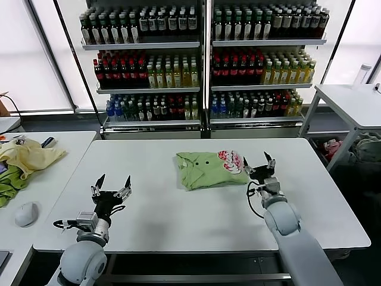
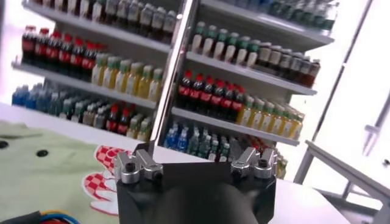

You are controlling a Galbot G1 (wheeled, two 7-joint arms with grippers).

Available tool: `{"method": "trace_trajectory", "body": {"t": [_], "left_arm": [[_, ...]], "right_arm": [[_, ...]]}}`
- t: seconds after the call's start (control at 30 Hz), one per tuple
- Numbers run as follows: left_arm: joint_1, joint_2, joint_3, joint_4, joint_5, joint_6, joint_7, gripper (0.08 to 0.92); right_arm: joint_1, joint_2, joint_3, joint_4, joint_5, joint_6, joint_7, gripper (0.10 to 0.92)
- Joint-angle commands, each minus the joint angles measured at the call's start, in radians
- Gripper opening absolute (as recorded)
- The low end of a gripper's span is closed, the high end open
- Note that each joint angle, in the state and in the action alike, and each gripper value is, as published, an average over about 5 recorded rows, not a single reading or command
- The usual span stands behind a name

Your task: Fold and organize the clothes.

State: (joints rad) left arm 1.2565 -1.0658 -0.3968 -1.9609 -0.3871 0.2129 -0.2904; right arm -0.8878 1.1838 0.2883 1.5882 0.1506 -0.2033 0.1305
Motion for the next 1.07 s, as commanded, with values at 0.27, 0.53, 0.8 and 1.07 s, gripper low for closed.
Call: {"method": "trace_trajectory", "body": {"t": [0.27,0.53,0.8,1.07], "left_arm": [[0.093,-0.042,-0.005,-0.097,0.044,-0.019,0.059,0.823],[0.134,-0.061,-0.010,-0.129,0.059,-0.021,0.069,0.823],[0.163,-0.062,-0.022,-0.149,0.060,-0.022,0.070,0.823],[0.168,-0.069,-0.027,-0.155,0.062,-0.022,0.074,0.823]], "right_arm": [[-0.513,-0.001,0.272,0.471,0.079,0.068,-0.031,0.823],[-0.489,0.013,0.242,0.470,0.071,0.057,-0.005,0.823],[-0.488,0.017,0.241,0.472,0.068,0.049,0.016,0.823],[-0.487,0.016,0.241,0.477,0.063,0.041,0.020,0.823]]}}
